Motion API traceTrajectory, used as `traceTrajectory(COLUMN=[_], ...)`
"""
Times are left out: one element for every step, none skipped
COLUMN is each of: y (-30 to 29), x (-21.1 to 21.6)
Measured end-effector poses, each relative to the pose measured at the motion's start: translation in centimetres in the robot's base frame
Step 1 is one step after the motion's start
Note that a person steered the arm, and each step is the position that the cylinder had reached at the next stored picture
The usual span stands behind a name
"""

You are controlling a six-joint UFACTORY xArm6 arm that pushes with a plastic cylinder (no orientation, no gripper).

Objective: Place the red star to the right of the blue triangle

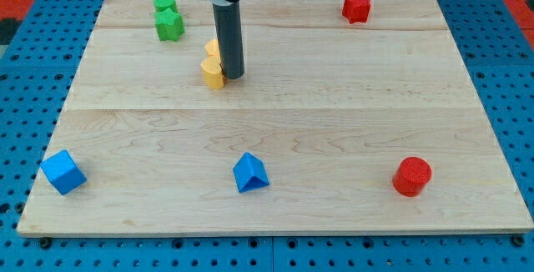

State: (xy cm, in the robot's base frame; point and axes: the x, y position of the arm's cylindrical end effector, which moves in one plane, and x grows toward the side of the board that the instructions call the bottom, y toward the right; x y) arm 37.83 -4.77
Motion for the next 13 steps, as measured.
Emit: traceTrajectory(y=[3.8,6.1,16.3,22.8,31.0,30.4,26.9,23.2,20.9,21.2,18.4,15.9,15.5], x=[0.4,0.0,-2.9,-6.5,-11.5,-17.0,-18.7,-17.4,-14.8,-17.7,-15.6,-11.0,-10.2])
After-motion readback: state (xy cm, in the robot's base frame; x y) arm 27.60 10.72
